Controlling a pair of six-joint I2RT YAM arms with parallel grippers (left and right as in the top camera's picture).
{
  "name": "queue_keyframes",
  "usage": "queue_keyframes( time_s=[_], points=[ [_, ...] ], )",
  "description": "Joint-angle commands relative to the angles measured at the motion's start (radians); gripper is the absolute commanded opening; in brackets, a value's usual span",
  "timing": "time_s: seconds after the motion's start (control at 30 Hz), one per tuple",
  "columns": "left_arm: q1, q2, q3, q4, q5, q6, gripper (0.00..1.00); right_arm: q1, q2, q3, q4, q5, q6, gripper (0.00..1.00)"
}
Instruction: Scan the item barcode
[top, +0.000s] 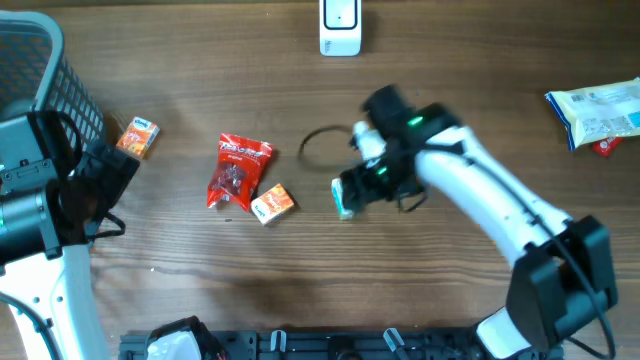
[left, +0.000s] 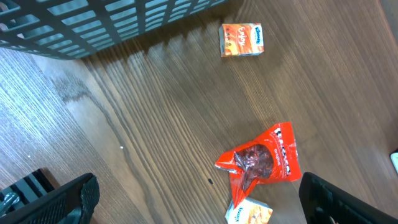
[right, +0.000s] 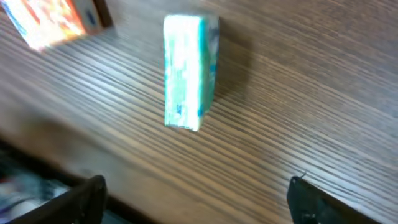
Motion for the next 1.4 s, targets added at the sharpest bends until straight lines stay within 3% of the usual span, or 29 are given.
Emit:
queue_keyframes(
  time_s=[0.0,0.1,0.3,0.6,0.77,0.87,0.97,1.37],
  points=[
    [0.007,-0.003,0.000,0.000,0.008,0.000,1.00,0.135,0.009,0.014,0.032,0.343,0.142,0.99],
    [0.007,-0.003,0.000,0.000,0.008,0.001,1.00,0.188,0.026,0.014,0.047,0.415,0.201,1.00],
    [0.007,-0.003,0.000,0.000,0.008,0.000,1.00,0.204,0.072,0.013,0.114,0.255,0.153,0.99],
    [0.007,-0.003,0.000,0.000,0.008,0.001,1.00,0.205,0.166,-0.013,0.193,0.244,0.202,0.96],
    [0.007,-0.003,0.000,0.000,0.008,0.000,1.00,0.203,0.172,-0.013,0.208,0.258,0.221,0.79],
    [0.007,-0.003,0.000,0.000,0.008,0.001,1.00,0.202,0.172,-0.013,0.205,0.318,0.242,0.55],
    [0.007,-0.003,0.000,0.000,0.008,0.001,1.00,0.195,0.172,-0.013,0.206,0.332,0.242,0.43],
    [0.007,-0.003,0.000,0.000,0.008,0.000,1.00,0.171,0.172,-0.073,0.278,0.244,0.227,0.55]
  ],
)
